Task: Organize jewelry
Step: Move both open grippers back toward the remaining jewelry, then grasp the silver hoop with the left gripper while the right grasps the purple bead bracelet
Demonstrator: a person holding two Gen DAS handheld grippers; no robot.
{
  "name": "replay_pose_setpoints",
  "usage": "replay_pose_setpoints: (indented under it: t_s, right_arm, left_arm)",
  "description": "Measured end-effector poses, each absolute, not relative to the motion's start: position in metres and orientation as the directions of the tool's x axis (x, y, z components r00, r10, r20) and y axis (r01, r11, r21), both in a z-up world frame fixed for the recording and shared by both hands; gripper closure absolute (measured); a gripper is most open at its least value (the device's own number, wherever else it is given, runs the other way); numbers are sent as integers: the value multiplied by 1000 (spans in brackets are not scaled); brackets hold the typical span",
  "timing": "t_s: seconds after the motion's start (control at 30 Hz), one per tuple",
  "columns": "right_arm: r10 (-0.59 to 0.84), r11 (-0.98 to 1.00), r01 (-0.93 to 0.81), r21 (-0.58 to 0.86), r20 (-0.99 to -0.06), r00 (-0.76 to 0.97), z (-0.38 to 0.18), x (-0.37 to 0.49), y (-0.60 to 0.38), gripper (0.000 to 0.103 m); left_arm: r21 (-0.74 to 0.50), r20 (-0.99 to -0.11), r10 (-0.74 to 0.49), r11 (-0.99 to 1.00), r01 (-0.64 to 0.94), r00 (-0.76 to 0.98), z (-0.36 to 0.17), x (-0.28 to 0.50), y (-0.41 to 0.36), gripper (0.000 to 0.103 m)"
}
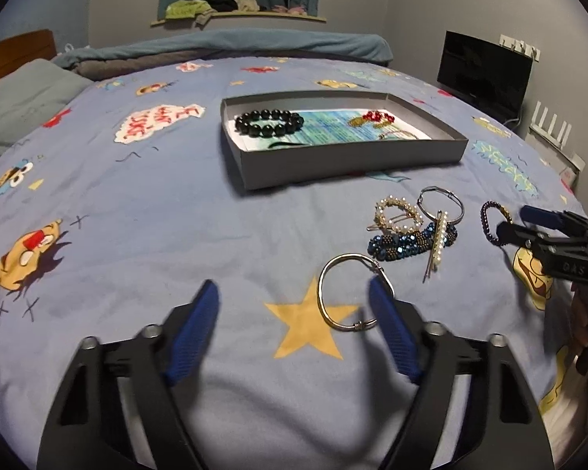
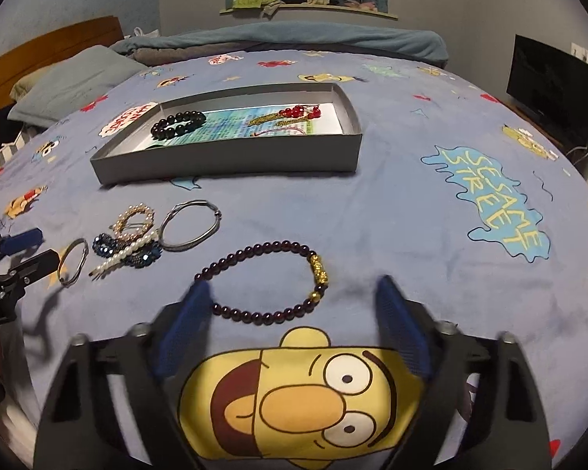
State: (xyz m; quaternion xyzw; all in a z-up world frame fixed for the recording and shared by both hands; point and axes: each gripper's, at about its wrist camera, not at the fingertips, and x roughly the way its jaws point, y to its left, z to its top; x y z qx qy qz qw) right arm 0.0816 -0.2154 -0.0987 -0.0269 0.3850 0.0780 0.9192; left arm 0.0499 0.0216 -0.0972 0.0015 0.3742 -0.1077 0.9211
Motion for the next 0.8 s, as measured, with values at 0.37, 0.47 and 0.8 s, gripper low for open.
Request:
replay_pose_setpoints:
  t_s: [0.37,0.47,0.8]
  right_arm:
    - [135,986,-166,28,-725,676,-105,90,-217,57]
    - [161,984,-167,66,-734,659,-106,92,-222,71]
    - [238,971,-122,208,-747,621,-108,97,-248,94]
  left_arm:
    - [30,-711,-184,956,291,679,-110,53,2,64]
    - [3,-716,-204,955,295,667,-113,57,3,66]
    - [-34,-724,-231,953,301,650,-112,68,6,88]
